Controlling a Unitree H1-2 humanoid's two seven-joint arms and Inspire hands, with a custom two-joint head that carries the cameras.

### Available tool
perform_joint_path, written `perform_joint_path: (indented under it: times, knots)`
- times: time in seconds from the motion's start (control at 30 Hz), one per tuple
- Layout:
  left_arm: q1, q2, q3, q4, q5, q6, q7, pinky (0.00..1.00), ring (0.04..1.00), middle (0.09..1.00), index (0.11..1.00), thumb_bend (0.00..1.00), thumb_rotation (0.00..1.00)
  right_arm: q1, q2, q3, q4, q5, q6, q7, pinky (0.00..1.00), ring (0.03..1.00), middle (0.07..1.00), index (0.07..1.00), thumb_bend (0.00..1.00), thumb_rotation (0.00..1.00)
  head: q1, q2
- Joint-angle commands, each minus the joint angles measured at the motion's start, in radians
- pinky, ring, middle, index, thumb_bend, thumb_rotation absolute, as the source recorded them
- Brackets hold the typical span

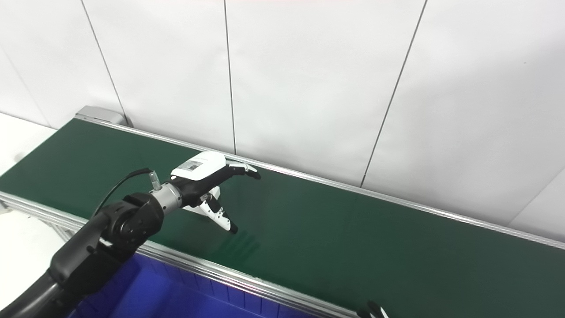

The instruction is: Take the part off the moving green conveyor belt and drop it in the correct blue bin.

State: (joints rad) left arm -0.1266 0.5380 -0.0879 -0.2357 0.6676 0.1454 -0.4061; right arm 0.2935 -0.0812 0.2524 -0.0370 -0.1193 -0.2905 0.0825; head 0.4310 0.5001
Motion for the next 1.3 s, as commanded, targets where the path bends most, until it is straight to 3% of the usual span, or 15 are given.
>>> perform_joint_path:
  times: [0.0, 0.73, 1.1, 1.27]
  knots:
    - [-0.050, 0.032, 0.003, 0.010, 0.011, 0.007, 0.003, 0.75, 0.850, 0.849, 0.825, 0.88, 0.18, -0.006, 0.009, 0.000, -0.022, 0.011, -0.060, 0.005, 0.67, 0.763, 0.818, 0.894, 0.52, 0.85, -0.002, 0.001]
    - [-0.150, 0.046, -0.029, 0.261, 0.025, 0.018, 0.038, 0.80, 0.859, 0.868, 0.858, 0.90, 0.17, 0.003, 0.002, -0.005, -0.029, 0.025, -0.061, 0.014, 0.67, 0.766, 0.820, 0.898, 0.51, 0.84, -0.008, 0.002]
    - [-0.153, 0.034, -0.041, 0.314, 0.034, 0.045, 0.074, 0.84, 0.876, 0.875, 0.853, 0.92, 0.12, 0.015, 0.003, -0.008, -0.045, 0.022, -0.054, 0.019, 0.67, 0.769, 0.822, 0.898, 0.51, 0.84, -0.009, 0.009]
    - [-0.145, 0.034, -0.077, 0.363, 0.056, 0.018, 0.108, 0.80, 0.838, 0.845, 0.846, 0.92, 0.12, 0.019, 0.002, -0.007, -0.050, 0.022, -0.055, 0.020, 0.67, 0.768, 0.823, 0.900, 0.53, 0.85, -0.013, 0.013]
